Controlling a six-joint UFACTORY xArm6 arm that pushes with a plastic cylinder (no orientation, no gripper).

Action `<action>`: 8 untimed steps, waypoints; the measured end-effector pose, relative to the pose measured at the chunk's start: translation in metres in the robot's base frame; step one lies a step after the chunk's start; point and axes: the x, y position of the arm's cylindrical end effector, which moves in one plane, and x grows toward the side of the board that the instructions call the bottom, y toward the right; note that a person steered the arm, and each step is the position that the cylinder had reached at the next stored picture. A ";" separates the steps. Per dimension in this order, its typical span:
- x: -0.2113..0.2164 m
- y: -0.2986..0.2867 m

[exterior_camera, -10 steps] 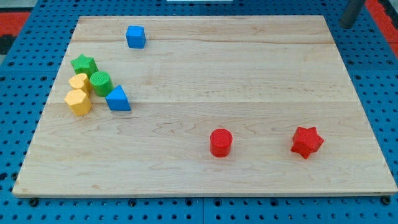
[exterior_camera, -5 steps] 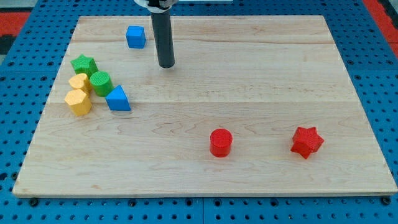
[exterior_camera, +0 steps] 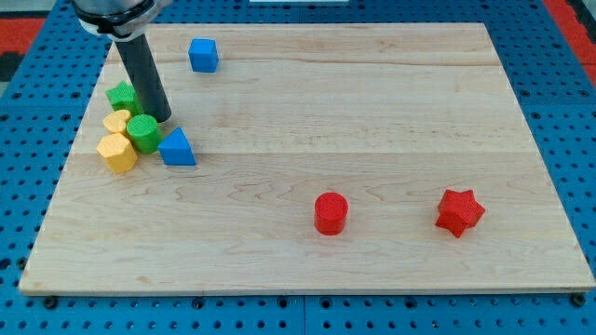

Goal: Make a diagonal line out of yellow blocks and the green circle

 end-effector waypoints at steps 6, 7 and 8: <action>0.009 -0.069; 0.053 -0.066; 0.065 -0.064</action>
